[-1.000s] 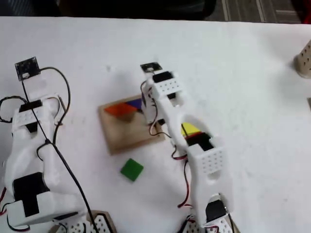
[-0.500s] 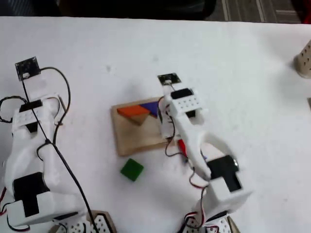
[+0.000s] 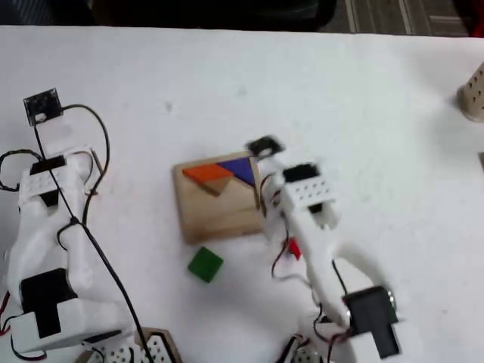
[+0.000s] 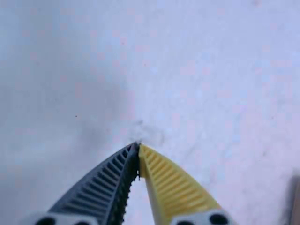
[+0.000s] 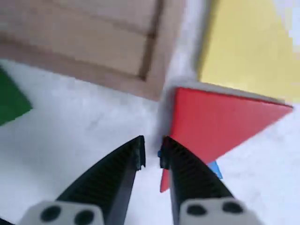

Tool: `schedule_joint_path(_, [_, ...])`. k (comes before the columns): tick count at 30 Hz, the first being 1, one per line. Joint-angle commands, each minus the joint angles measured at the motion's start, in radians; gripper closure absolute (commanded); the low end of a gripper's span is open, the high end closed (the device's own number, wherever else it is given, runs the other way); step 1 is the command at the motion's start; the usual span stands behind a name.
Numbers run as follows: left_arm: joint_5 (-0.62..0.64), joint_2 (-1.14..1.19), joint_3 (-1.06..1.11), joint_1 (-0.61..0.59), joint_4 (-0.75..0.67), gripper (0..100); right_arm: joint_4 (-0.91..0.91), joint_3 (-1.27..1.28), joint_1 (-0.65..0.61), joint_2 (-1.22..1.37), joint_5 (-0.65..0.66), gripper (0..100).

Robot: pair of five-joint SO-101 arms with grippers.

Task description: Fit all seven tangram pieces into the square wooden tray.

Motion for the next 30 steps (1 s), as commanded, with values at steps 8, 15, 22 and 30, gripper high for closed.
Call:
schedule_joint_path(8, [-0.009, -0.005, 0.002, 0.033, -0.025, 97, -0.042, 0.152, -0.090, -0.262, 0.058, 98.1])
schedule_joint_path(15, [-0.009, -0.005, 0.005, 0.033, -0.025, 97, -0.147, 0.141, 0.081, -0.067, 0.072, 98.1])
schedule_joint_path(22, [-0.009, -0.005, 0.006, 0.031, -0.018, 97, -0.177, 0.066, 0.268, -0.035, 0.098, 98.1])
schedule_joint_path(30, [-0.009, -0.005, 0.009, 0.030, -0.017, 97, -0.189, -0.023, 0.397, 0.058, 0.100, 98.1])
